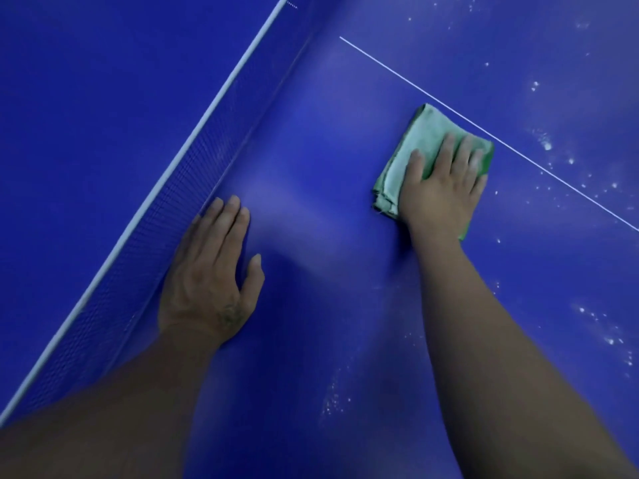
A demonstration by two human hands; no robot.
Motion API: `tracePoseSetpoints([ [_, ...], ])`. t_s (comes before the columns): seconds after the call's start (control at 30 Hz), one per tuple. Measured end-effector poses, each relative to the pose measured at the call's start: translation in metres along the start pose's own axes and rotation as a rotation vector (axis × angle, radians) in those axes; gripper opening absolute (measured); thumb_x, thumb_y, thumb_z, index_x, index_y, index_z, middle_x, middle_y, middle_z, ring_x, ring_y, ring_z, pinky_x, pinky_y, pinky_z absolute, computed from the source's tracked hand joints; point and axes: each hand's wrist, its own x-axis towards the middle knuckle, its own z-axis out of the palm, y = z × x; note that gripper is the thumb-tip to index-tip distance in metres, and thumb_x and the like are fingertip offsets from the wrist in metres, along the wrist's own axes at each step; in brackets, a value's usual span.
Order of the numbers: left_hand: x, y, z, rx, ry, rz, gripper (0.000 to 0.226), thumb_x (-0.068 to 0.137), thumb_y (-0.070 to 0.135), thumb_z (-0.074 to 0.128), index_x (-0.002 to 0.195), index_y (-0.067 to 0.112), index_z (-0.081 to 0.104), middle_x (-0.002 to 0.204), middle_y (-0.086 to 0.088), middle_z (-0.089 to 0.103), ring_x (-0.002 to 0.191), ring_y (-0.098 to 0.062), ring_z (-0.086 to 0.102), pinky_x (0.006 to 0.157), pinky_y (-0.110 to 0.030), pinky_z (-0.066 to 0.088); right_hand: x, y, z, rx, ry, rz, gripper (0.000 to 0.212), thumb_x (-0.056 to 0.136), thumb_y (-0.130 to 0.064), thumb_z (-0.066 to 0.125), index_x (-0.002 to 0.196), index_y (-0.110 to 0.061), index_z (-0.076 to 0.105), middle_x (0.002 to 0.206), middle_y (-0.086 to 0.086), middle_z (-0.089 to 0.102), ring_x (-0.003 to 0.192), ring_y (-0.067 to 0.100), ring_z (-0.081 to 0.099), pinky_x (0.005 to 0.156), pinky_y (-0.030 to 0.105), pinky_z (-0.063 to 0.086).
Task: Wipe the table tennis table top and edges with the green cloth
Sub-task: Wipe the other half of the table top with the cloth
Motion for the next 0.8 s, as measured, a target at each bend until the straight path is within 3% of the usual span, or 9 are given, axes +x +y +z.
tracePoseSetpoints([
  [0.13,0.001,0.002,-0.004,0.013,-0.004,0.002,0.065,0.109,0.034,0.045,0.165,0.002,0.038,0.174,-0.011,0.034,0.165,-0.026,0.024,0.133,-0.051,0.026,-0.037,-0.025,0.006,-0.005,0.019,0.033,0.074,0.112,-0.059,0.023,0.175,-0.022,0.011,0.183,0.007,0.003,0.169,0.027,-0.001,0.135,0.054,-0.002],
  [0.37,0.001,0.005,-0.008,0.005,0.014,0.004,0.062,0.109,0.03,0.046,0.162,-0.001,0.042,0.172,-0.015,0.038,0.163,-0.03,0.029,0.133,-0.051,0.026,-0.193,0.011,0.011,-0.031,0.035,-0.335,0.072,0.111,-0.058,0.037,0.172,-0.021,0.028,0.181,0.007,0.019,0.169,0.027,0.013,0.136,0.053,0.01],
  [0.47,0.0,0.005,-0.007,0.004,0.018,-0.001,0.062,0.11,0.031,0.045,0.163,0.0,0.042,0.173,-0.013,0.037,0.164,-0.029,0.028,0.133,-0.051,0.025,-0.192,0.052,0.006,-0.033,-0.013,-0.474,0.074,0.11,-0.063,0.039,0.172,-0.024,0.028,0.181,0.002,0.02,0.169,0.023,0.013,0.136,0.052,0.013],
  [0.57,-0.002,0.006,-0.008,-0.003,0.015,0.004,0.062,0.111,0.033,0.043,0.164,0.002,0.039,0.174,-0.011,0.034,0.165,-0.027,0.025,0.134,-0.05,0.022,-0.125,0.066,-0.004,-0.044,0.009,-0.283,0.075,0.11,-0.06,0.042,0.173,-0.023,0.025,0.181,0.003,0.018,0.169,0.025,0.011,0.136,0.052,0.01],
  [0.7,-0.003,0.006,-0.009,-0.011,0.035,0.018,0.061,0.112,0.033,0.044,0.164,0.002,0.04,0.174,-0.012,0.035,0.164,-0.027,0.026,0.133,-0.051,0.024,-0.064,0.042,-0.006,-0.002,-0.002,0.038,0.074,0.112,-0.059,0.026,0.175,-0.022,0.014,0.183,0.005,0.006,0.169,0.027,0.002,0.135,0.055,0.001],
  [0.8,-0.005,0.007,-0.01,-0.018,0.051,0.032,0.059,0.112,0.029,0.048,0.162,0.0,0.042,0.172,-0.014,0.037,0.163,-0.029,0.029,0.133,-0.051,0.025,-0.094,0.007,0.001,0.013,0.025,0.057,0.074,0.112,-0.058,0.024,0.175,-0.02,0.013,0.183,0.007,0.007,0.169,0.028,0.001,0.135,0.056,0.0],
])
